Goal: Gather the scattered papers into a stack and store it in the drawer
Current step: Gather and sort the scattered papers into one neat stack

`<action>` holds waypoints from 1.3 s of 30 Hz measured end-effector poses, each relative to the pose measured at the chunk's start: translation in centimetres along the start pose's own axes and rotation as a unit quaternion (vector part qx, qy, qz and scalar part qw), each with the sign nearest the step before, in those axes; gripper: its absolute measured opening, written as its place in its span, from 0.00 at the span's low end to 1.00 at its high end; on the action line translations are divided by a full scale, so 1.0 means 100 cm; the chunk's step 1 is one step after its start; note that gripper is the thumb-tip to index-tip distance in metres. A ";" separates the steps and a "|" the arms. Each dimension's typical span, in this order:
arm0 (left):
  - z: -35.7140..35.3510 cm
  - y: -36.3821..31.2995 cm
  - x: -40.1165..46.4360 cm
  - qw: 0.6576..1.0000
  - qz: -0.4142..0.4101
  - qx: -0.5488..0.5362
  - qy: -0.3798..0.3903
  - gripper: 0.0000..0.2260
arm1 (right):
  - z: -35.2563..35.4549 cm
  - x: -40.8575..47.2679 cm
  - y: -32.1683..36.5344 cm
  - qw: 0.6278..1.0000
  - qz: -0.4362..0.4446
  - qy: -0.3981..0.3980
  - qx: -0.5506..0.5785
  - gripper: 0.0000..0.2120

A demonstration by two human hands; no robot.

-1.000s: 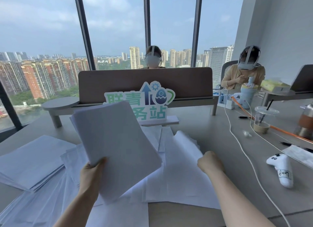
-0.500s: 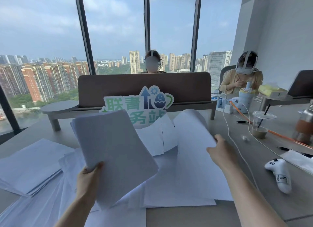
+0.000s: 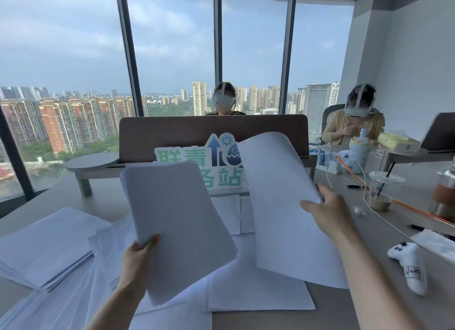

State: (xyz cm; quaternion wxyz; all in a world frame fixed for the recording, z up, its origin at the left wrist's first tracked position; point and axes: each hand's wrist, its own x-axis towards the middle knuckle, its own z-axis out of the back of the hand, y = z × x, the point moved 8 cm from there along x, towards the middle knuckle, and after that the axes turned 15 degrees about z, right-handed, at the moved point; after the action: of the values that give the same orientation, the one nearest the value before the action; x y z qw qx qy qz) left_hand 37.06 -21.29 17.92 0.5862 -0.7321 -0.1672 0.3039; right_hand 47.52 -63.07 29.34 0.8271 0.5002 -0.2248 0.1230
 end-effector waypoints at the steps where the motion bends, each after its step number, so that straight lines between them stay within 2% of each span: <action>1: -0.001 -0.002 -0.001 1.000 -0.002 -0.001 0.001 0.03 | -0.002 0.001 0.003 1.000 -0.001 0.001 0.026 0.08; 6: -0.012 -0.011 -0.012 1.000 -0.007 -0.002 0.020 0.02 | -0.024 -0.001 0.014 0.985 -0.035 0.018 0.169 0.12; 10: -0.028 -0.016 -0.020 0.999 -0.004 0.001 0.053 0.03 | -0.053 -0.011 0.016 0.973 -0.051 0.046 0.219 0.15; 15: -0.040 -0.014 -0.023 0.995 0.015 -0.008 0.100 0.04 | -0.079 -0.018 0.008 0.977 -0.055 0.048 0.199 0.15; 21: -0.052 -0.012 -0.031 0.989 0.033 -0.017 0.140 0.06 | -0.098 -0.022 -0.002 0.976 -0.070 0.046 0.203 0.24; 26: -0.059 -0.011 -0.036 0.984 0.038 -0.015 0.175 0.11 | -0.113 -0.032 -0.008 0.976 -0.090 0.092 0.176 0.30; 30: -0.061 -0.012 -0.039 0.982 0.024 -0.006 0.187 0.10 | -0.122 -0.039 -0.008 0.976 -0.089 0.107 0.170 0.36; 39: -0.061 -0.012 -0.035 0.982 0.006 0.016 0.189 0.09 | -0.118 -0.041 0.024 0.984 0.023 0.057 0.169 0.39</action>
State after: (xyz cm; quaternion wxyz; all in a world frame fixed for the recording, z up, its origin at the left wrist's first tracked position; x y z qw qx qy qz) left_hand 38.47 -27.70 20.77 0.6172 -0.7677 -0.0439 0.1666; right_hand 45.91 -51.42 24.45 0.7392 0.6193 -0.1647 0.2071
